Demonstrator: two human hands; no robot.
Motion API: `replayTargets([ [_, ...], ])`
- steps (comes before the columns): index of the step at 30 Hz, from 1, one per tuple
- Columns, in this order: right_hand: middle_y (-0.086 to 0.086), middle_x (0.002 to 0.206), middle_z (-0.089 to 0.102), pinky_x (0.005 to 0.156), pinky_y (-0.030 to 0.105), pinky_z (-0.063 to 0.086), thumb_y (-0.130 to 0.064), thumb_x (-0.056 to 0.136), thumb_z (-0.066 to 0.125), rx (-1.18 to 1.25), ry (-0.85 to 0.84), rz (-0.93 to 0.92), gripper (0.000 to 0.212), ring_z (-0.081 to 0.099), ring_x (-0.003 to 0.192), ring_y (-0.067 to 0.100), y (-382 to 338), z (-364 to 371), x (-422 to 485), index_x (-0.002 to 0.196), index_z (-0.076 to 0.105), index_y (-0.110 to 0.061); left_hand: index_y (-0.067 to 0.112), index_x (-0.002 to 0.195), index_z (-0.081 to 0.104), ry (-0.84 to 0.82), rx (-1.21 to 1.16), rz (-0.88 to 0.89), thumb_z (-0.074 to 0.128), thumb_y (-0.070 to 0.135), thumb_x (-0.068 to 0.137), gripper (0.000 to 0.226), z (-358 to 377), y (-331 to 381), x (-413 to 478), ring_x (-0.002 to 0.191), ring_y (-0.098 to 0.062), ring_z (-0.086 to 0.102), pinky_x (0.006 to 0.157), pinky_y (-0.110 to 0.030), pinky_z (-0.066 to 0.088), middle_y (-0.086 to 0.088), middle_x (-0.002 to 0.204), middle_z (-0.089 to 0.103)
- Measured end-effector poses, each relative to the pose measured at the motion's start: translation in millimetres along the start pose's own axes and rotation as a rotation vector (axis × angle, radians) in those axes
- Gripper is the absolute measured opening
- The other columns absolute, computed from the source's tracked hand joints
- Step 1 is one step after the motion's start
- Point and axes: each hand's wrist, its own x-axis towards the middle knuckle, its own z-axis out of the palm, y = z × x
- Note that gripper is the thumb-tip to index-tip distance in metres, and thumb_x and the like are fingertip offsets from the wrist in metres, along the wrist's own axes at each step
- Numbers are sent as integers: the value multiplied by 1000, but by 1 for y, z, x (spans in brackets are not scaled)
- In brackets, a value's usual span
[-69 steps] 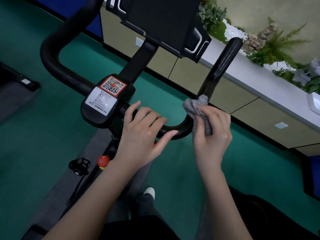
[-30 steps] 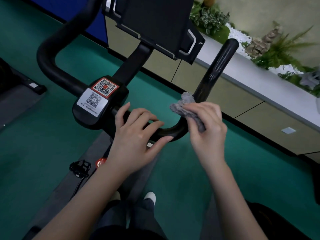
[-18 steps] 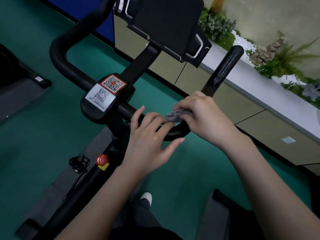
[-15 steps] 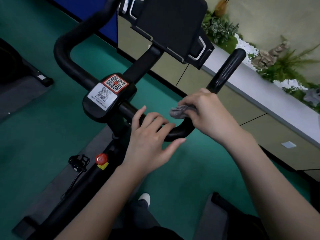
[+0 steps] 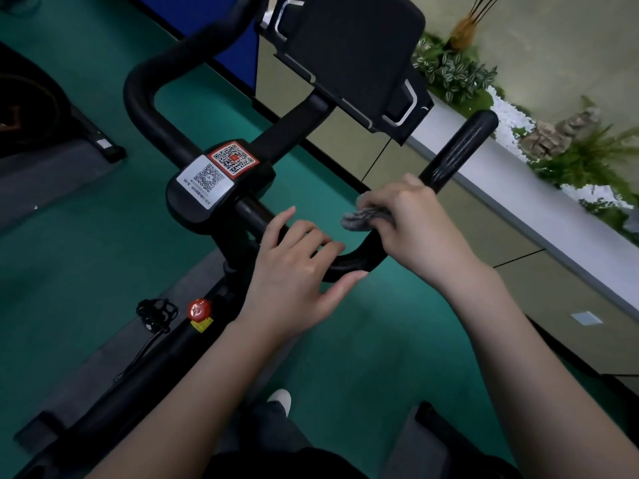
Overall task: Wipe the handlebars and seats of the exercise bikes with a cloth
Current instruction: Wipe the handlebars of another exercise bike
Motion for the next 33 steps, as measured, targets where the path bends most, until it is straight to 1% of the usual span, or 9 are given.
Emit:
replayTargets([
  [3,5,98,67,81,30,40,-2,88,58,18,-12,-22,21,38,91,14,2,-1,-1,103,70,-10,13,88,72,7,6,0,54,51,90,42,2,1,2,85,-24,62,107,-43,34,0,81,66],
  [8,4,100,67,81,42,46,-4,91,55,-4,42,63,21,43,97,22,15,-6,6,104,70,-11,13,87,71,9,5,-4,54,52,91,42,3,2,4,83,-23,61,102,-39,36,1,81,66],
  [13,2,93,68,81,31,41,-1,86,60,55,48,-43,17,46,93,22,5,4,-7,94,71,-11,14,87,71,-3,21,-3,52,53,91,43,2,2,5,80,-23,60,98,-38,37,1,80,66],
  [17,6,95,69,79,24,34,-4,89,59,31,88,-7,16,47,94,25,23,-4,3,99,71,-8,15,86,71,4,24,6,52,52,91,42,2,5,6,80,-22,61,99,-39,36,3,79,66],
  [21,9,94,68,74,18,26,-1,88,59,90,242,91,18,47,95,24,31,-2,5,101,70,-7,15,87,72,1,19,19,53,51,91,41,1,9,7,81,-23,61,102,-41,35,3,79,66],
  [23,6,93,68,76,17,30,3,86,60,143,290,64,19,49,94,24,25,8,-6,99,71,-7,16,88,71,-5,20,24,53,50,91,39,2,11,8,81,-23,61,102,-42,35,3,79,66],
  [27,2,92,69,82,7,34,3,84,63,252,414,29,17,52,93,21,25,21,-20,95,72,-6,16,89,71,-19,26,25,54,48,91,36,4,12,9,82,-22,61,103,-42,35,4,78,65],
  [30,6,94,68,86,14,39,6,84,62,296,618,104,16,54,95,24,31,29,-20,96,70,-1,17,88,71,-19,27,18,54,48,91,36,4,14,10,83,-22,60,104,-39,32,4,78,65],
  [33,13,99,65,90,26,44,13,82,60,489,849,265,18,56,98,29,13,51,-31,96,67,4,17,90,71,-22,31,12,54,48,91,35,4,16,11,83,-22,60,104,-38,30,4,79,66],
])
